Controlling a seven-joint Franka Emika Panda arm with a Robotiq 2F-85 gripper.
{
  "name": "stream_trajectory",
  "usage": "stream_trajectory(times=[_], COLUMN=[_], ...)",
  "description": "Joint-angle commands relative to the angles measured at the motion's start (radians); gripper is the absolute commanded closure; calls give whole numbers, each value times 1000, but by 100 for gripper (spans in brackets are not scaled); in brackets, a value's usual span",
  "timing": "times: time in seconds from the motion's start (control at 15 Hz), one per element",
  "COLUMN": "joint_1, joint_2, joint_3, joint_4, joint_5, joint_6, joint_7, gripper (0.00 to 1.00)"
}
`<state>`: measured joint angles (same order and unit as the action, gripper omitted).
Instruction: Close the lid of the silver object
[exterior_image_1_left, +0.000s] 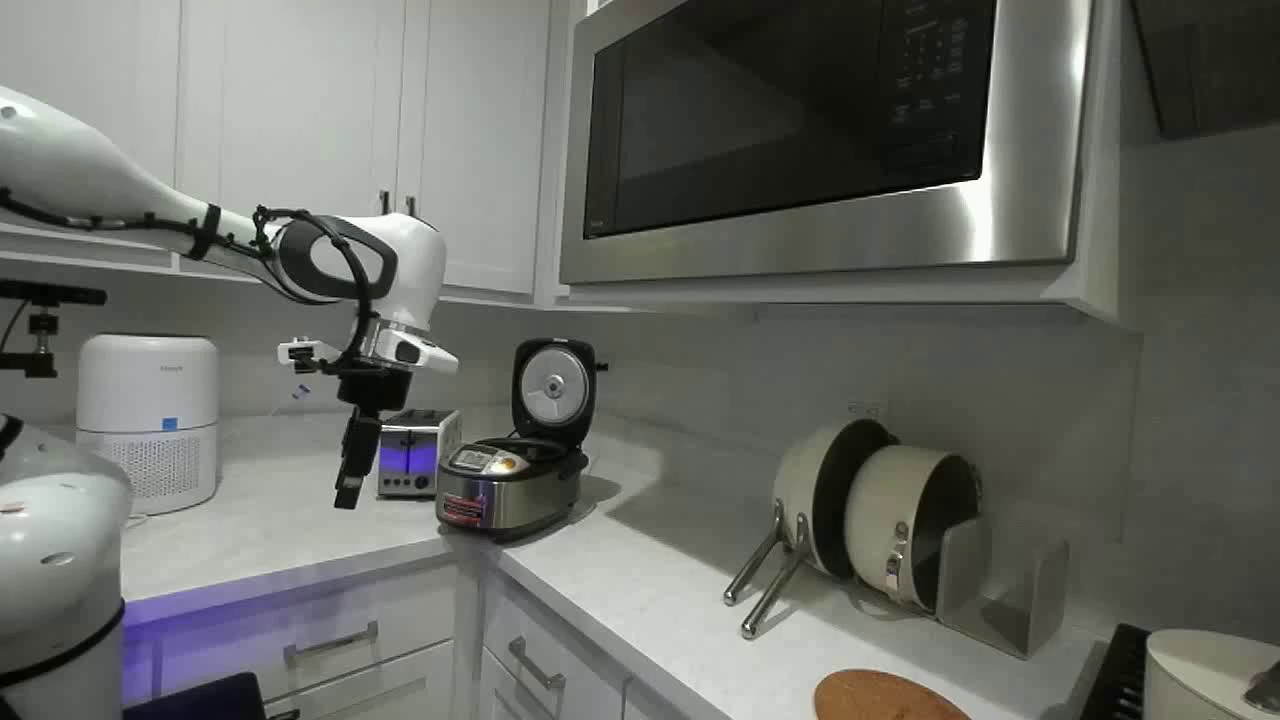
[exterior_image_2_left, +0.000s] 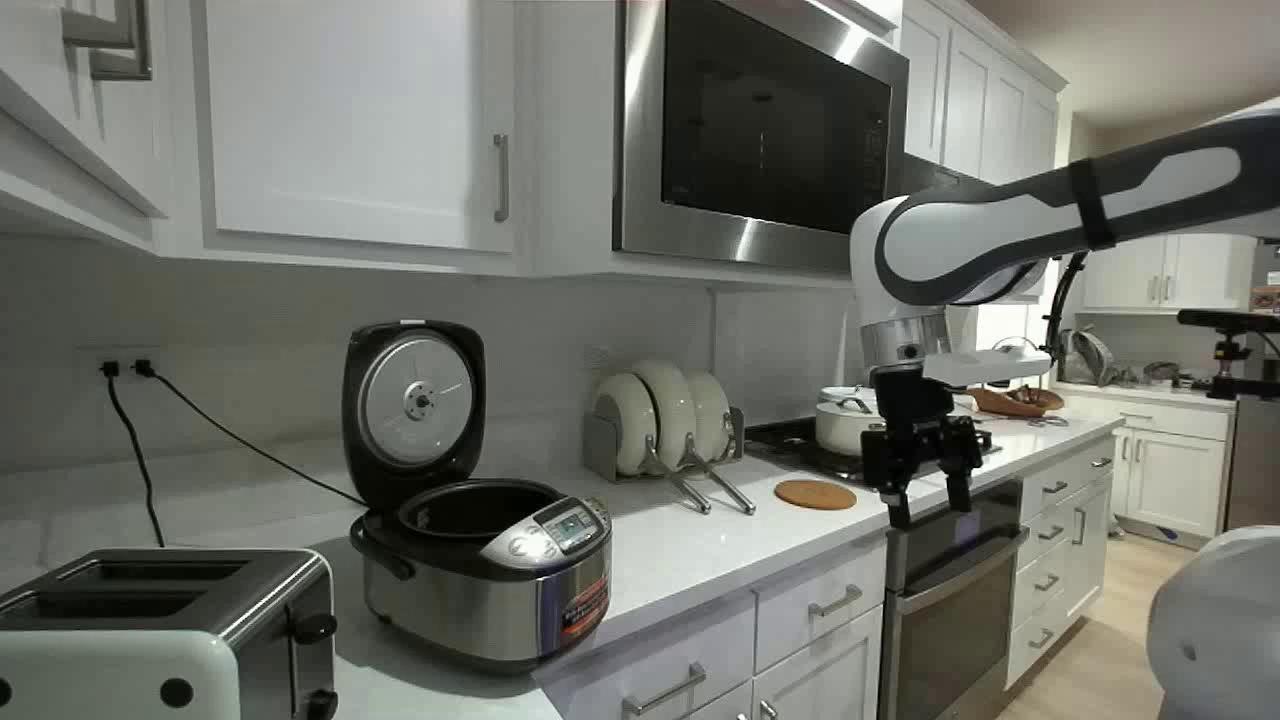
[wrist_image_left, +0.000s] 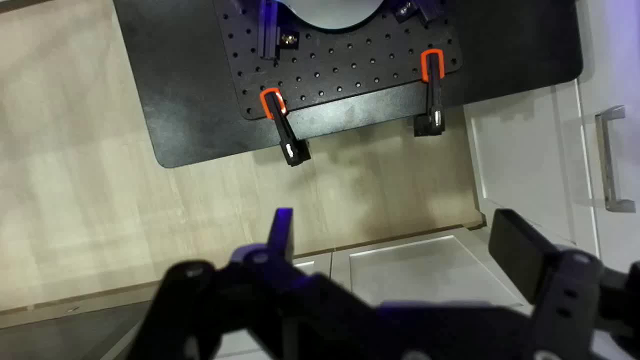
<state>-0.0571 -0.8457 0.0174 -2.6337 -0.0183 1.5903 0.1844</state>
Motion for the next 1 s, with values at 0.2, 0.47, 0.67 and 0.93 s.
stream_trajectory(times=[0.2, 0.47, 0.67, 0.93], joint_1=[-6, 29, 102, 195], joint_2=[1, 85, 181, 303], joint_3=[4, 29, 83, 177], joint_4=[1, 42, 101, 199], joint_5=[3, 2, 7, -9], joint_6=[-1, 9, 21, 36], joint_7=[-4, -33, -79, -95], gripper=[0, 0, 0, 0])
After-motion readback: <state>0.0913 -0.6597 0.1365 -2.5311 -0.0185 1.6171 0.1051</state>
